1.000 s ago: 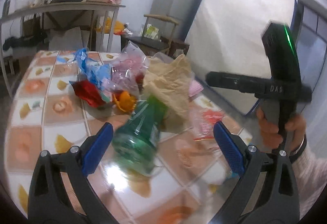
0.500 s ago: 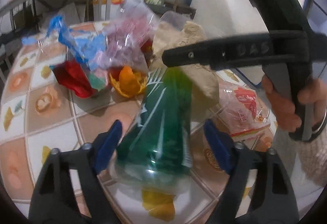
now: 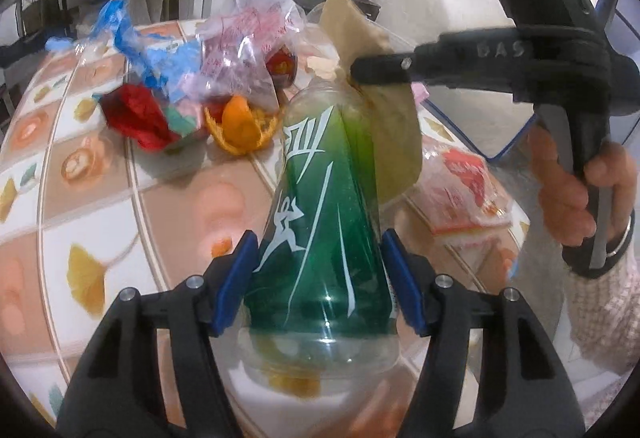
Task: Collect trash
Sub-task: 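Grasp the green bottle with the left tool while the right grasps the brown paper bag, then lift the green bottle with the left tool while the right lifts the paper bag, then carry bottle and paper bag over the wastebasket and open both tools to drop them, then return to the table and grasp the red-printed snack bag with the right tool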
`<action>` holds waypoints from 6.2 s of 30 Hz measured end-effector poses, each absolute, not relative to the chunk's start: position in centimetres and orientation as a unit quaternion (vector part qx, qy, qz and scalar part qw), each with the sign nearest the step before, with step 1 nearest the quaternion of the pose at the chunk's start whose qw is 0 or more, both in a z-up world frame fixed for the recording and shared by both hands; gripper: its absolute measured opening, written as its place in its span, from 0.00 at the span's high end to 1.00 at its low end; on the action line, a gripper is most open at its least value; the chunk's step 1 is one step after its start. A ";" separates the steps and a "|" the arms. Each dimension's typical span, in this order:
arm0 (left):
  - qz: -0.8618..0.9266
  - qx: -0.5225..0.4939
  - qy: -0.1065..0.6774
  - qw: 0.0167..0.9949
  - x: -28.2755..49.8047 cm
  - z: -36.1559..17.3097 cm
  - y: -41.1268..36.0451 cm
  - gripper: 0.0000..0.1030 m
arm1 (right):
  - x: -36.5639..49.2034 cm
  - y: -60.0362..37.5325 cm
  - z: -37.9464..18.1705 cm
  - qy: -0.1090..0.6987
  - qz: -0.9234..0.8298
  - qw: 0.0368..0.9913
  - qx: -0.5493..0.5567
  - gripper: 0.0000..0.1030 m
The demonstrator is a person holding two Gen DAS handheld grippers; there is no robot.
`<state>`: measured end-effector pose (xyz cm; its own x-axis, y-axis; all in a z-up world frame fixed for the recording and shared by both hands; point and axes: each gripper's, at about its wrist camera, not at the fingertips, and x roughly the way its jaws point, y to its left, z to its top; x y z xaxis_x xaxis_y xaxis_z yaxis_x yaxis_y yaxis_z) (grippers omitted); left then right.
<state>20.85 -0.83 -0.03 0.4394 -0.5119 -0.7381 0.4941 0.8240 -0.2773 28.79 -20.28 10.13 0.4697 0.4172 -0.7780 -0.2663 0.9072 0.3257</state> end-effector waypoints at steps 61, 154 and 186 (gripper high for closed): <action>-0.219 -0.183 0.498 0.819 16.0 -1.7 10.5 0.44 | 21.2 -11.1 2.9 0.510 0.249 0.814 -0.126 0.41; -0.485 0.072 0.608 0.625 14.3 -18.9 -55.1 0.24 | -2.8 -73.4 -20.0 0.425 -0.304 0.744 0.417 0.49; -0.485 -0.043 0.420 0.766 10.7 1.4 -21.5 0.15 | -0.9 -56.1 0.7 0.301 -0.105 0.890 0.325 0.37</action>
<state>10.72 -21.49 1.38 0.1765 -0.7785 -0.6023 0.7068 0.5261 -0.4729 -0.87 -56.07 0.71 0.7967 0.0084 -0.6043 0.3829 0.7667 0.5154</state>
